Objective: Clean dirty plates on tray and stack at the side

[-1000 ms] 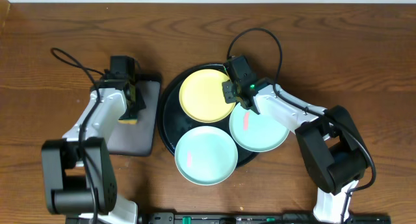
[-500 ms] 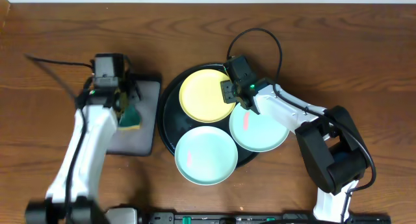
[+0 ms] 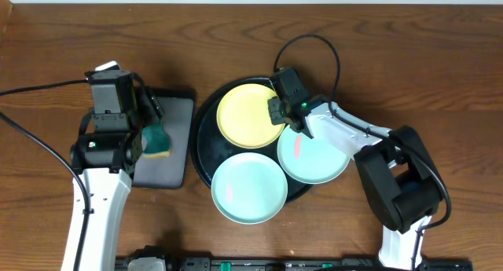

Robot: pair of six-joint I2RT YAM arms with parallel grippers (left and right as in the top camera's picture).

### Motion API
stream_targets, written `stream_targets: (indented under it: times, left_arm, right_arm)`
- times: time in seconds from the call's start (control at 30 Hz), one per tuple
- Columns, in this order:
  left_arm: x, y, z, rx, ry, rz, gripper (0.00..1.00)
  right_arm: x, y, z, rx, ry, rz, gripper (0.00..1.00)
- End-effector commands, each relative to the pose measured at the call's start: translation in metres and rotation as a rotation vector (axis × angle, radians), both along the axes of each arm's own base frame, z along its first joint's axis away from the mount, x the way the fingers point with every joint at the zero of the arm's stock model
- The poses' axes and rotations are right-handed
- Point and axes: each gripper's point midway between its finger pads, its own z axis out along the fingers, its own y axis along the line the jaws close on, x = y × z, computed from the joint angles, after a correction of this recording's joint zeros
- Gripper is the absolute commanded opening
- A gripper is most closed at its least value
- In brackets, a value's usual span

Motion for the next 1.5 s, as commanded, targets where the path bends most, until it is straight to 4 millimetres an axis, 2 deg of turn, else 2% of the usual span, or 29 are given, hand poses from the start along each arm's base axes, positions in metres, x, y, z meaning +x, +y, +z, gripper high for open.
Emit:
stream_targets:
  times: [0.0, 0.1, 0.27, 0.57, 0.73, 0.83, 0.9, 1.1, 1.2, 1.3, 1.47]
  left_arm:
    - [0.000, 0.001, -0.004, -0.003, 0.009, 0.006, 0.80]
    - [0.000, 0.001, -0.004, -0.003, 0.010, 0.007, 0.80]
    - [0.000, 0.001, -0.004, -0.003, 0.010, 0.007, 0.80]
    - [0.000, 0.001, -0.004, -0.003, 0.010, 0.007, 0.80]
    - [0.000, 0.001, -0.004, -0.003, 0.010, 0.007, 0.80]
    - [0.000, 0.001, -0.004, -0.003, 0.010, 0.006, 0.80]
    - [0.000, 0.001, -0.004, -0.003, 0.010, 0.006, 0.80]
    - [0.001, 0.001, -0.003, -0.003, 0.001, 0.007, 0.80]
    - [0.008, 0.002, 0.004, 0.001, -0.039, 0.008, 0.80]
    - [0.013, 0.004, 0.021, 0.009, -0.102, 0.015, 0.80]
    - [-0.002, 0.015, 0.070, 0.060, -0.237, 0.068, 0.80]
  right_arm:
    - [-0.004, 0.000, -0.012, -0.012, 0.021, 0.000, 0.15]
    - [-0.004, 0.000, -0.012, -0.013, 0.021, 0.000, 0.01]
    - [0.001, 0.001, -0.001, 0.005, -0.007, -0.003, 0.01]
    - [0.004, 0.003, 0.062, 0.048, -0.108, 0.022, 0.01]
    - [0.000, 0.001, 0.084, 0.064, -0.133, 0.022, 0.01]
    - [-0.004, -0.001, 0.089, 0.060, -0.126, 0.023, 0.04]
    - [-0.005, -0.001, 0.090, 0.061, -0.127, 0.022, 0.01]
    - [-0.003, 0.000, 0.091, 0.103, -0.121, -0.034, 0.01]
    - [-0.003, -0.002, 0.091, 0.124, -0.109, -0.072, 0.01]
    - [-0.004, -0.001, 0.090, 0.156, -0.095, -0.110, 0.01]
    - [-0.005, 0.017, 0.096, 0.239, -0.086, -0.062, 0.01]
